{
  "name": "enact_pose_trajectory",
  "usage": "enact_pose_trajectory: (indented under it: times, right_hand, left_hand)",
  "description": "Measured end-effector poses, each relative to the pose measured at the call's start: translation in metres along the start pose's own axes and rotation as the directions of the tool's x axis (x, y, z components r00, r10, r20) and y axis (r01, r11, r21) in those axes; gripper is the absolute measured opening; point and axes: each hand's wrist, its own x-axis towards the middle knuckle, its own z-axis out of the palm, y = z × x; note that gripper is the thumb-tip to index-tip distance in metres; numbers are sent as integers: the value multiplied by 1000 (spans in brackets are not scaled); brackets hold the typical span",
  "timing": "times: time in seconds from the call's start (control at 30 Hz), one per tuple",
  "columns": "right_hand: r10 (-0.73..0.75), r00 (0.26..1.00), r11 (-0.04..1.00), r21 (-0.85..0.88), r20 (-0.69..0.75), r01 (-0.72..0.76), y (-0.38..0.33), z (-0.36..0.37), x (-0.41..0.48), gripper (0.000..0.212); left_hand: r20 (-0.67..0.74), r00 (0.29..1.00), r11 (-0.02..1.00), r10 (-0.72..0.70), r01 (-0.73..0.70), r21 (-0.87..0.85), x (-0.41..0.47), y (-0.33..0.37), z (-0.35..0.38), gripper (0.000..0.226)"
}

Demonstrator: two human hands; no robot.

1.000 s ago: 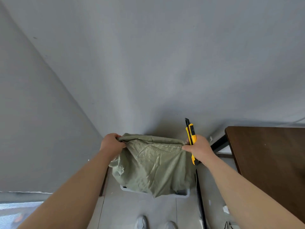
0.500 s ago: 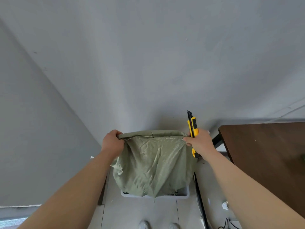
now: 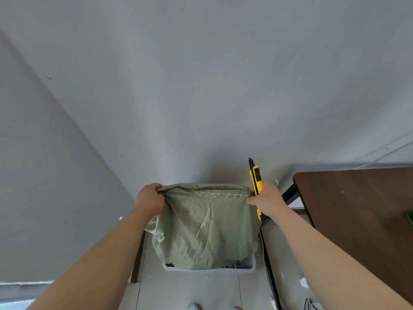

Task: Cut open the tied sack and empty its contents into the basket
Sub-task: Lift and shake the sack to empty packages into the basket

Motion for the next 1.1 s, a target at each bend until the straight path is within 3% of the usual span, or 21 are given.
enact_pose_trajectory:
  times: [0.17,0.27,0.4,0.6,0.77,0.97,1.1]
  right_hand:
    - [-13,996,996,-93,-91,4,11,7,1,22]
    - [-1,999,991,-135,-50,-5,20,12,-2,18]
    - [17,999,992,-125,-42,-22,34,14,-7,33]
    - [-27,989,999,15,-142,30,20,2,-10,42]
    - [-75,979,991,92,-189,94,9,-7,-10,41]
    - [-90,964,944,287,-249,163,-12,-8,-11,23]
    - [-79,976,966,226,-201,125,-13,-7,-7,25]
  left_hand:
    - [-40,998,998,-55,53,-46,-2,5,3,28]
    - [-30,998,998,-57,56,-8,-1,8,5,22]
    - [-8,996,996,-91,91,5,-2,8,8,20]
    - [40,994,994,-103,105,-37,-4,7,5,20]
    - [104,987,971,-123,141,-191,-11,10,1,29]
    - [51,999,981,2,8,-195,-8,3,5,28]
    - [69,997,989,44,-33,-147,-9,6,1,19]
